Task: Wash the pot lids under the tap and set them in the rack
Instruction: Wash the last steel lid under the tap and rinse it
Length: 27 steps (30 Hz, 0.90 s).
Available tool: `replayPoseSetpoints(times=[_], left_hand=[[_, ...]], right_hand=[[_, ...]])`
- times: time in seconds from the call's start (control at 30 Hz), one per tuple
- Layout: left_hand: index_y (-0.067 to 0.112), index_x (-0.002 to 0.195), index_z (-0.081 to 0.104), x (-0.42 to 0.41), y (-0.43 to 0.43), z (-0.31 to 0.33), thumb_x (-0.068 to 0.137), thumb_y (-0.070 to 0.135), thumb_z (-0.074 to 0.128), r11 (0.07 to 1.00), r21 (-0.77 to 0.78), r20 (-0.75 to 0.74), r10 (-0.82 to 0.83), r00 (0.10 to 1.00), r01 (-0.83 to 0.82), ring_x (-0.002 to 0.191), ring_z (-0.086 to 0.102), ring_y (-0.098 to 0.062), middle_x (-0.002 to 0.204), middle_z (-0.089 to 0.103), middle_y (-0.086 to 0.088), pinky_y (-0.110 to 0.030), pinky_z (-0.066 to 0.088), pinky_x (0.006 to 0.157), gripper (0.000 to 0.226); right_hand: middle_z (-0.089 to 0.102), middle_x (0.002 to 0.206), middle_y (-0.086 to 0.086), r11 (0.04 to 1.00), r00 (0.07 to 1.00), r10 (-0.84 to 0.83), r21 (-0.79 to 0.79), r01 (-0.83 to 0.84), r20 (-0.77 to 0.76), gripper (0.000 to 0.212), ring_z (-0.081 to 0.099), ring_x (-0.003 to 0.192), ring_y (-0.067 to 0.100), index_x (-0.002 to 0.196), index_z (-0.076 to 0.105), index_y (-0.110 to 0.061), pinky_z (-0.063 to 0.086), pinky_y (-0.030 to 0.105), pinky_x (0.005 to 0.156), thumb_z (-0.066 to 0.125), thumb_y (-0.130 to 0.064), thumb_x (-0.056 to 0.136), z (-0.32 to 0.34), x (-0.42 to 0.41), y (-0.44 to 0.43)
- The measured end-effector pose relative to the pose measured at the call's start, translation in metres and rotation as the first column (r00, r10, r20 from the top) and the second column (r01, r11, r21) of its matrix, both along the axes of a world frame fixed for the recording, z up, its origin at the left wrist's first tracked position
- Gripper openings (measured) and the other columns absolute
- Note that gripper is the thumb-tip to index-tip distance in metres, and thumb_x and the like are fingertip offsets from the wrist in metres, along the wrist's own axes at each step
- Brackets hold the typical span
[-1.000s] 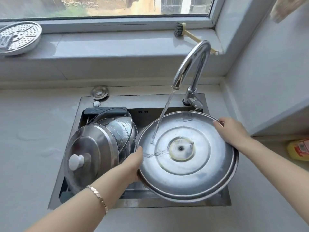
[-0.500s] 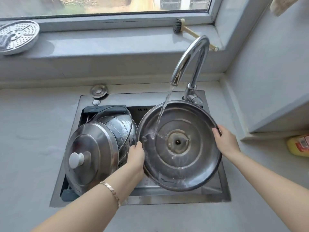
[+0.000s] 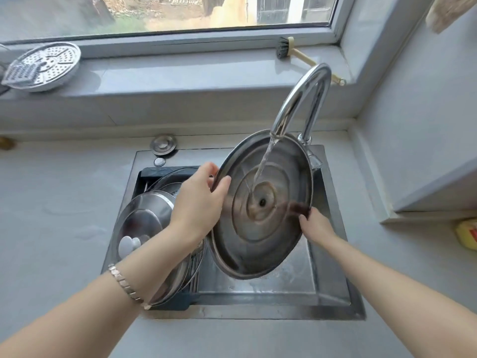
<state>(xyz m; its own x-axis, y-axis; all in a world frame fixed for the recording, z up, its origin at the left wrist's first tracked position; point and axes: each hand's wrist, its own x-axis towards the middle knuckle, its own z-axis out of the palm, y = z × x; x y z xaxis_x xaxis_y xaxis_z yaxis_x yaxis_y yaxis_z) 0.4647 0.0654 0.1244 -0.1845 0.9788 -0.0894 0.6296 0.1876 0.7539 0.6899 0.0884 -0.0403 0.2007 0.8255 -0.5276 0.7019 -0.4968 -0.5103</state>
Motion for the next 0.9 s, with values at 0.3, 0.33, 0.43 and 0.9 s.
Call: replayPoseSetpoints(times=[0.3, 0.33, 0.43, 0.9], left_hand=[[0.012, 0.064, 0.037, 0.014, 0.008, 0.035, 0.084, 0.018, 0.05, 0.971, -0.228, -0.081, -0.091, 0.993, 0.07, 0.059, 0.07, -0.025, 0.063, 0.065, -0.01, -0.03, 0.052, 0.054, 0.024], [0.012, 0.063, 0.039, 0.016, 0.012, 0.033, 0.083, 0.015, 0.05, 0.959, -0.276, -0.054, -0.089, 0.995, 0.071, 0.065, 0.071, -0.029, 0.067, 0.067, -0.015, -0.036, 0.056, 0.061, 0.023], [0.007, 0.065, 0.045, 0.026, 0.022, 0.023, 0.08, 0.006, 0.049, 0.903, -0.425, 0.147, -0.002, 0.989, 0.065, 0.073, 0.071, -0.037, 0.072, 0.063, -0.02, -0.05, 0.058, 0.073, 0.015], [0.006, 0.13, 0.041, 0.031, 0.008, -0.07, 0.096, 0.048, 0.028, 0.704, -0.708, 0.261, 0.334, 0.906, -0.056, 0.101, 0.053, -0.027, 0.119, 0.05, -0.012, -0.032, 0.044, 0.086, 0.055]], right_hand=[[0.058, 0.123, -0.008, 0.936, 0.717, 0.344, 0.161, -0.313, -0.607, 0.071, 0.055, 0.111, 0.002, 0.135, 0.037, -0.032, 0.042, 0.026, 0.101, 0.042, -0.073, 0.077, 0.118, -0.057, -0.034], [0.061, 0.114, -0.014, 0.926, 0.66, 0.354, 0.153, -0.344, -0.662, 0.079, 0.059, 0.103, -0.003, 0.133, 0.037, -0.036, 0.046, 0.021, 0.093, 0.045, -0.08, 0.068, 0.131, -0.058, -0.037], [0.062, 0.103, -0.015, 0.834, 0.708, 0.546, 0.207, -0.512, -0.449, 0.062, 0.059, 0.08, -0.006, 0.138, 0.032, -0.034, 0.046, 0.011, 0.072, 0.056, -0.052, 0.083, 0.154, -0.059, -0.041], [0.055, 0.066, 0.012, 0.88, 0.85, -0.296, 0.221, 0.42, -0.437, 0.017, 0.052, 0.059, 0.02, 0.09, 0.064, 0.001, 0.04, 0.027, 0.054, 0.049, -0.005, 0.091, 0.134, 0.062, 0.017]])
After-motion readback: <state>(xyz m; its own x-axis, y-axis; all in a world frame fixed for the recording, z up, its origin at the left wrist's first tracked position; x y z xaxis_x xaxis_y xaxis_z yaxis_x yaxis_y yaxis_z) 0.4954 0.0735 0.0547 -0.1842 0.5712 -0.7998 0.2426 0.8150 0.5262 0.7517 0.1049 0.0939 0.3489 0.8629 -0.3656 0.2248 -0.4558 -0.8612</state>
